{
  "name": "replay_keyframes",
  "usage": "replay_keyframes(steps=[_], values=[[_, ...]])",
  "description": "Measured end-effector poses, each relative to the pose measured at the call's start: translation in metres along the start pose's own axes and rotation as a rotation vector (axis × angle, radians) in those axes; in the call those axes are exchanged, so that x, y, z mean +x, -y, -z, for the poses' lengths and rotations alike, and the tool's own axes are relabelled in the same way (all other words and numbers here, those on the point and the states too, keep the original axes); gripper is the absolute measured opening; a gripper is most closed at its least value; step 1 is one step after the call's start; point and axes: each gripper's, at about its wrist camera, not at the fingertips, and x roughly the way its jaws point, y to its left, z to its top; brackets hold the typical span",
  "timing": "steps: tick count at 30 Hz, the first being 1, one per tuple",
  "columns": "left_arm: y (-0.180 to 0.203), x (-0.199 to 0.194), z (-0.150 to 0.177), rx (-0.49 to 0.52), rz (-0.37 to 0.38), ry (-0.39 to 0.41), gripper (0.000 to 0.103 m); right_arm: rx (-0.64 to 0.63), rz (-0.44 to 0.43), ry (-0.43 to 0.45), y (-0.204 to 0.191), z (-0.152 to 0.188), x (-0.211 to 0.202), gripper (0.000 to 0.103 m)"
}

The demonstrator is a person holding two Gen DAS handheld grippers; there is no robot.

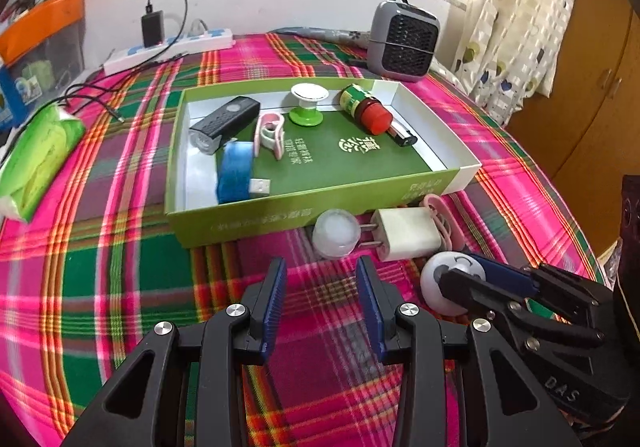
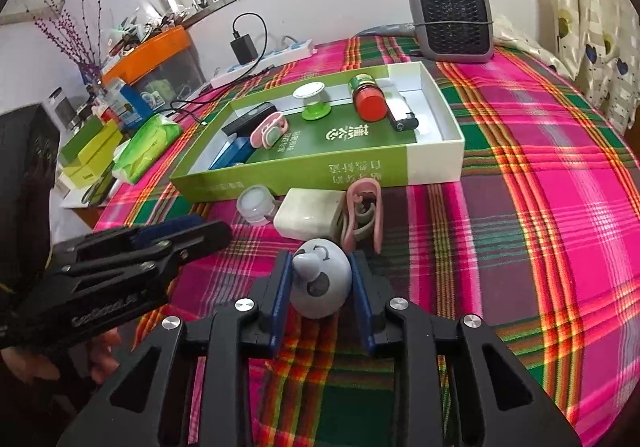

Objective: Organize rigid objects
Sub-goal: 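Grasp the white round face-shaped gadget with the right gripper while the left gripper approaches the white ball, then close the left gripper around the white ball while the right gripper holds the white gadget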

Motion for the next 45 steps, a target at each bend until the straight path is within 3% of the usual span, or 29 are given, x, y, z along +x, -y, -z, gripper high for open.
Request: replay_keyframes(steps=[22, 32, 35, 45], values=[[0.016, 0.018, -0.015, 0.039, -0.076, 0.013, 0.035, 0.032, 0.013, 0.027, 0.020, 0.002, -0.013, 0.030], [0.012, 0.020, -0.015, 0.019, -0.064, 0.013, 0.035, 0.035, 0.012, 0.026, 0.020, 0.003, -0.013, 0.030], [0.012, 0.019, -0.015, 0.016, -0.061, 0.016, 0.027, 0.034, 0.013, 0.025, 0.020, 0.003, -0.012, 0.030], [0.011, 0.016, -0.014, 0.012, -0.070, 0.023, 0.027, 0.036, 0.017, 0.023, 0.020, 0.003, -0.012, 0.030]])
